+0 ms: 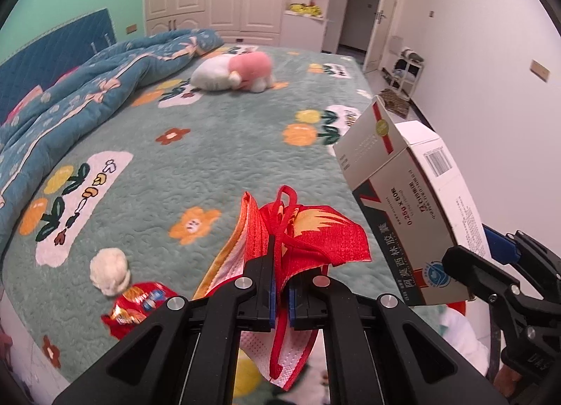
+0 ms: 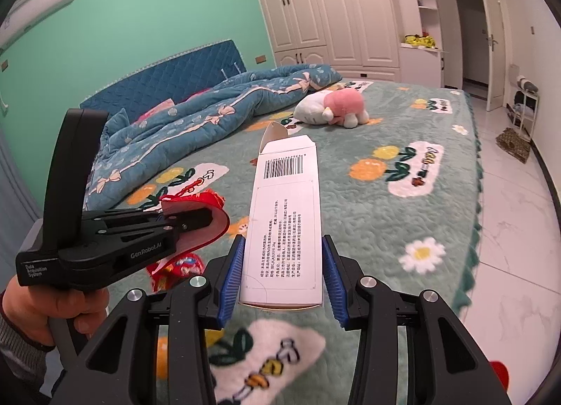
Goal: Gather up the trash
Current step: 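Carry the mask and white box with both tools to the orange bucket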
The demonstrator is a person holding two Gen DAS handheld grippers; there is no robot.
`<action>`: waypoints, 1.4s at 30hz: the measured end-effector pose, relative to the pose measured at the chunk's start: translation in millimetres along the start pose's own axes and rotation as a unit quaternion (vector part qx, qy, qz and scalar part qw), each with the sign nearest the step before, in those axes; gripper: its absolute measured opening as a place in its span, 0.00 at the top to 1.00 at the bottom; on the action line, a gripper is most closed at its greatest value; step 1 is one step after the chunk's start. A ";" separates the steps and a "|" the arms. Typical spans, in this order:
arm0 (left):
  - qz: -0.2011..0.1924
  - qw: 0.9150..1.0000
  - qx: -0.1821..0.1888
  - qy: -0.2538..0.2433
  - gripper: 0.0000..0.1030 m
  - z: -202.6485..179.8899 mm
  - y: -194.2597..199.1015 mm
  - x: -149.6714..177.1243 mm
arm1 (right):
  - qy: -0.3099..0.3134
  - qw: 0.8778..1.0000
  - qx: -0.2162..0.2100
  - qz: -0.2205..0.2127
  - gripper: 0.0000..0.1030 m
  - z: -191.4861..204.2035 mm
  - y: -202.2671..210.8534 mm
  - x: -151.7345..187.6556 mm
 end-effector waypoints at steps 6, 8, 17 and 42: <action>0.006 0.999 0.027 -0.037 0.94 -50.8 3.6 13.6 | -0.022 1.000 0.019 -0.011 0.58 -28.0 45.2 23.7; 0.011 0.998 0.034 -0.047 0.94 -64.4 2.1 16.6 | -0.032 0.999 0.028 -0.017 0.58 -41.1 60.9 32.2; 0.036 0.989 0.081 -0.119 0.95 -152.9 -25.1 26.2 | -0.094 0.991 0.085 -0.038 0.58 -116.0 119.1 67.2; 0.180 0.929 0.215 -0.243 0.94 -373.6 -204.2 83.8 | -0.248 0.934 0.257 0.008 0.58 -356.7 181.3 196.4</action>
Point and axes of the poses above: each gripper's, at about its wrist camera, not at the fingertips, and y roughly against the way its jaws point, z to its left, x to its underside, the point moved 6 cm from there along -y, roughly the way its jaws point, and after that the axes turned 15 degrees about x, right-handed, at the moved point
